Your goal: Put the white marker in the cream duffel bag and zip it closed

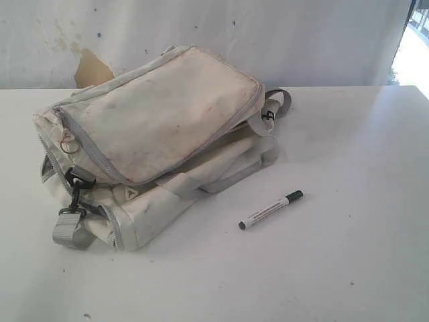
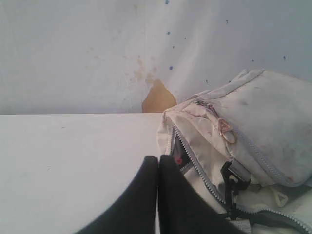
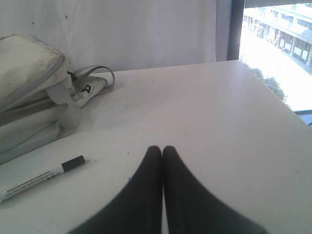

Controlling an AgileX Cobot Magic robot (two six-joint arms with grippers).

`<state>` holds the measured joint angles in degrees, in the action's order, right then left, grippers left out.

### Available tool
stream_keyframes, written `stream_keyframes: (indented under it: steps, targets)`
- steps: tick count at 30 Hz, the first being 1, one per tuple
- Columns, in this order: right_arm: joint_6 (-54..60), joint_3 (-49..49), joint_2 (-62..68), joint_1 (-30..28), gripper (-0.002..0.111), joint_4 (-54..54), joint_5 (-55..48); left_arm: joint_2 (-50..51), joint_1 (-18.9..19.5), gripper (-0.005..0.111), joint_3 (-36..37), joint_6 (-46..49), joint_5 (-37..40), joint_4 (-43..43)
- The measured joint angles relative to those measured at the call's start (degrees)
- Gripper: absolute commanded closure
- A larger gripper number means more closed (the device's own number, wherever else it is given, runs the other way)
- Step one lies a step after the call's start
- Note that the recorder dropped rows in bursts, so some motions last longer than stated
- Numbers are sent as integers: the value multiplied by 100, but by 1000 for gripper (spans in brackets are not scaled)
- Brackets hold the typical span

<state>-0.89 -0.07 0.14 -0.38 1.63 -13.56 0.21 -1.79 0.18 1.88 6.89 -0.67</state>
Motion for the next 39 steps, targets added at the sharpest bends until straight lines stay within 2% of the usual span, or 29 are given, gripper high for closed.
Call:
stream_keyframes:
  steps: [20, 22, 26, 28, 33, 39]
  targets:
    - [0, 0, 0, 0, 108, 0, 12, 0, 0, 107, 0, 0, 0, 0]
    - [0, 0, 0, 0, 108, 0, 186, 0, 0, 107, 0, -36, 0, 0]
    - [16, 0, 0, 0, 108, 0, 1184, 0, 0, 107, 0, -58, 0, 0]
    - [29, -31, 0, 0, 108, 0, 1442, 0, 0, 107, -128, -58, 39, 0]
    - [51, -817, 0, 0, 108, 0, 1243, 0, 0, 107, -1091, -508, 69, -34]
    - [51, -1549, -14, 0, 108, 0, 728, -21, 0, 107, -2293, -710, 1336, -34]
